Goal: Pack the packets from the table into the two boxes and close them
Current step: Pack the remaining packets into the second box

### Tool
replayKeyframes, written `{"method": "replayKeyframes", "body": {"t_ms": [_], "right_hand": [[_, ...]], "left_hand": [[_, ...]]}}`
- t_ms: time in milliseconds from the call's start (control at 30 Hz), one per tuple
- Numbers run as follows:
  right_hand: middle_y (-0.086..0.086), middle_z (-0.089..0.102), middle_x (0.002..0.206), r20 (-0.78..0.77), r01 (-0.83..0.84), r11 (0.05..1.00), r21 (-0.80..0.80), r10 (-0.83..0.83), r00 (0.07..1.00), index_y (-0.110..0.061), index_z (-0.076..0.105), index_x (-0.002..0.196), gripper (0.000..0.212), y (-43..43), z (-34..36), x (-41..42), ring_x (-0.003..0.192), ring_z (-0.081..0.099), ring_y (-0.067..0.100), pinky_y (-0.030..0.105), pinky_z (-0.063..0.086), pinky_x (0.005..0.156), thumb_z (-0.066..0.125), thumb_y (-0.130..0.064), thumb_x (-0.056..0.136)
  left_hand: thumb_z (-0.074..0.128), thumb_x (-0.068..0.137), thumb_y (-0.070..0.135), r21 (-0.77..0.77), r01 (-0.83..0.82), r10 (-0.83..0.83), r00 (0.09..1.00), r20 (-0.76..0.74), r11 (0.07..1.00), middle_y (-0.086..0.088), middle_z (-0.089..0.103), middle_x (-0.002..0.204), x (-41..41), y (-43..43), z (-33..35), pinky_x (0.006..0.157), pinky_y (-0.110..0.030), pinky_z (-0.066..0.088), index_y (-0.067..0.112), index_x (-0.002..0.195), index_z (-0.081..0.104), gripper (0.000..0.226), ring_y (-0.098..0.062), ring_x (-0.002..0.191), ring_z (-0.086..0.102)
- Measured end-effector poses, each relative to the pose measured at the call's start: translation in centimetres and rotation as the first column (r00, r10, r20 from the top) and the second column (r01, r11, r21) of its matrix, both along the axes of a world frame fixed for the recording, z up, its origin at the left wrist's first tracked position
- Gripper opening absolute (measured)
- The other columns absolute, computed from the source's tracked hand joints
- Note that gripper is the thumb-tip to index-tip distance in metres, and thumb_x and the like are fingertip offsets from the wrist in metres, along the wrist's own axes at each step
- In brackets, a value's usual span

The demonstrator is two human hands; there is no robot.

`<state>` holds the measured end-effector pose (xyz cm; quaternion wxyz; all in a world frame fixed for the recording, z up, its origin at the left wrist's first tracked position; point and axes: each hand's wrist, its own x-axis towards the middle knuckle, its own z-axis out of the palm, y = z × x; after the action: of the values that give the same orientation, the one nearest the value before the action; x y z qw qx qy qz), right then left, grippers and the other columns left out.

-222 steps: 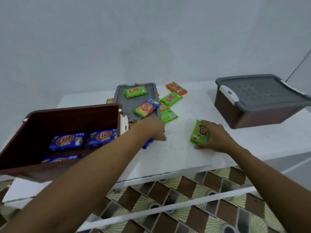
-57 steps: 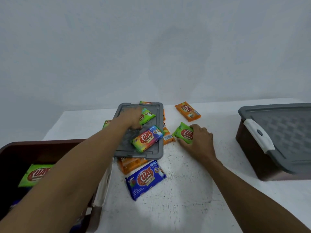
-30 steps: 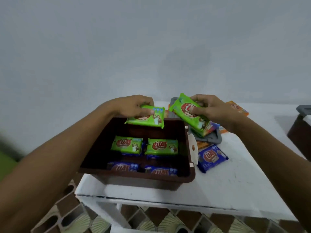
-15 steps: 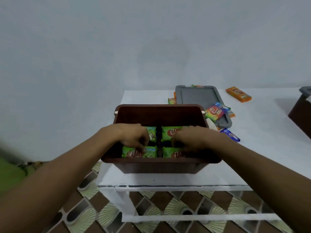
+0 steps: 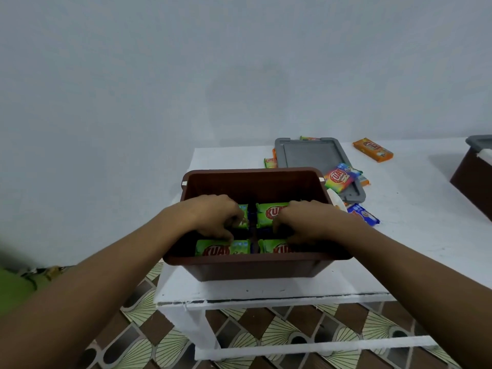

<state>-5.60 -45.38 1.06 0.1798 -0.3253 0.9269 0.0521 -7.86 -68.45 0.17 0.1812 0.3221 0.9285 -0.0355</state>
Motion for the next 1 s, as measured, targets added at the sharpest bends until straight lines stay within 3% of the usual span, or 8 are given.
{"method": "replayKeyframes", "body": {"t_ms": [100,200,433,700,800,900,1000], "right_hand": [[0.002,0.059,0.119,-0.132,0.047,0.996,-0.079,-0.057,0.99,-0.026,0.061,0.12,0.03,-0.2,0.2,-0.9,0.1,0.06,0.021,0.035,0.054,0.08,0.064,-0.026,0.09],[0.005,0.06,0.116,-0.2,0.068,0.997,-0.043,-0.075,0.977,-0.02,0.06,0.121,0.032,-0.3,0.0,-1.8,0.1,0.06,0.025,0.036,0.053,0.079,0.065,-0.023,0.089],[0.012,0.061,0.113,-0.231,0.114,0.993,-0.022,-0.116,0.966,-0.007,0.058,0.122,0.03,-0.8,-0.4,-2.1,0.098,0.062,0.027,0.037,0.052,0.08,0.059,-0.017,0.094],[0.008,0.062,0.111,-0.262,0.024,0.999,0.048,-0.01,0.965,-0.014,0.06,0.121,0.029,0.5,0.7,-1.5,0.095,0.062,0.023,0.033,0.05,0.077,0.058,-0.026,0.095],[0.003,0.065,0.112,-0.249,-0.015,0.991,-0.132,-0.018,0.968,-0.021,0.063,0.118,0.025,2.5,0.9,-0.9,0.095,0.062,0.018,0.033,0.054,0.082,0.054,-0.026,0.096],[-0.002,0.065,0.106,-0.241,-0.064,0.868,-0.492,-0.065,0.968,-0.018,0.065,0.105,0.017,5.7,0.9,-0.3,0.097,0.058,0.012,0.032,0.052,0.086,0.051,-0.017,0.096],[0.002,0.063,0.114,-0.32,-0.054,0.784,-0.619,-0.188,0.929,-0.016,0.065,0.106,0.021,9.9,0.2,-0.4,0.108,0.054,0.017,0.033,0.047,0.091,0.053,-0.006,0.091]], "left_hand": [[0.07,0.082,0.038,-0.07,0.002,-0.012,0.99,-0.137,0.998,0.008,0.05,0.098,-0.8,0.5,0.4,0.067,-0.034,0.05,0.026,0.092,0.053,0.023,-0.016,0.085,0.056],[0.067,0.083,0.031,-0.137,-0.013,-0.016,0.978,-0.21,0.99,0.005,0.052,0.097,-1.2,0.8,0.0,0.062,-0.033,0.045,0.024,0.091,0.053,0.017,-0.019,0.079,0.054],[0.061,0.085,0.034,-0.131,-0.063,0.033,0.974,-0.223,0.989,0.001,0.056,0.098,-0.9,0.5,-0.5,0.06,-0.034,0.042,0.022,0.088,0.054,0.014,-0.022,0.078,0.055],[0.06,0.089,0.035,-0.108,-0.125,0.106,0.98,-0.167,0.986,0.001,0.055,0.095,-0.9,0.6,0.2,0.065,-0.034,0.045,0.024,0.086,0.058,0.012,-0.02,0.08,0.055],[0.054,0.091,0.035,-0.027,-0.141,0.135,0.977,-0.167,0.99,0.003,0.059,0.093,-1.1,0.8,0.5,0.066,-0.036,0.048,0.028,0.089,0.062,0.01,-0.019,0.082,0.058],[0.049,0.094,0.034,0.097,-0.141,0.159,0.963,-0.216,0.985,0.005,0.059,0.085,-1.3,2.0,1.1,0.065,-0.038,0.049,0.029,0.081,0.055,0.015,-0.019,0.077,0.057],[0.05,0.096,0.034,0.2,-0.109,0.164,0.944,-0.288,0.974,0.006,0.06,0.083,-1.2,4.5,2.0,0.063,-0.034,0.046,0.026,0.084,0.055,0.015,-0.017,0.078,0.057]]}}
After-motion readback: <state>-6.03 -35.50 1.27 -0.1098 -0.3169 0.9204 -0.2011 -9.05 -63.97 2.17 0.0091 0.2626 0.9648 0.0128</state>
